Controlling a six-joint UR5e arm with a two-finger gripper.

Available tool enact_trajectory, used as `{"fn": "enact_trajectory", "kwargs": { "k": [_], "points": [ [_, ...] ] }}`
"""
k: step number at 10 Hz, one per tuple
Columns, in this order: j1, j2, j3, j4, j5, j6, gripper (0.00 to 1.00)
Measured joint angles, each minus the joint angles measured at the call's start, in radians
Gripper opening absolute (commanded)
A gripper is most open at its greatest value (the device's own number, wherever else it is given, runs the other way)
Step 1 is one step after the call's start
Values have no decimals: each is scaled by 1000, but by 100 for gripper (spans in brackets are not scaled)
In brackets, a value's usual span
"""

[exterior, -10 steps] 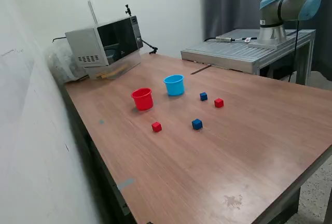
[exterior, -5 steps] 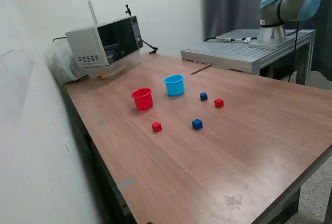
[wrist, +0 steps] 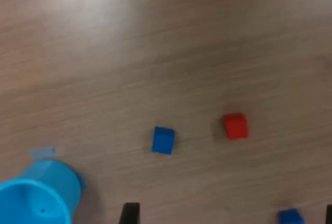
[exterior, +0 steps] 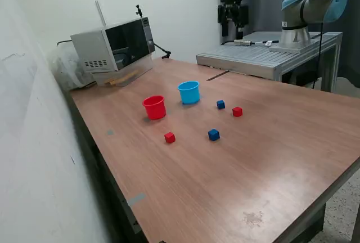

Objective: Place red objects in the red bin, and blue objects in the blue bin.

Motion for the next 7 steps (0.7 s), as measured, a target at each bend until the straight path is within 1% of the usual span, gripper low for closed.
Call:
{"fn": "enact_trajectory", "kwargs": {
  "k": [2, 4, 7],
  "points": [
    [-47, 103, 37, -127, 1, 24, 100],
    [-107, 199, 65, -225, 2, 35, 100],
    [-134, 286, 74, -303, 0, 38, 100]
  ]
}}
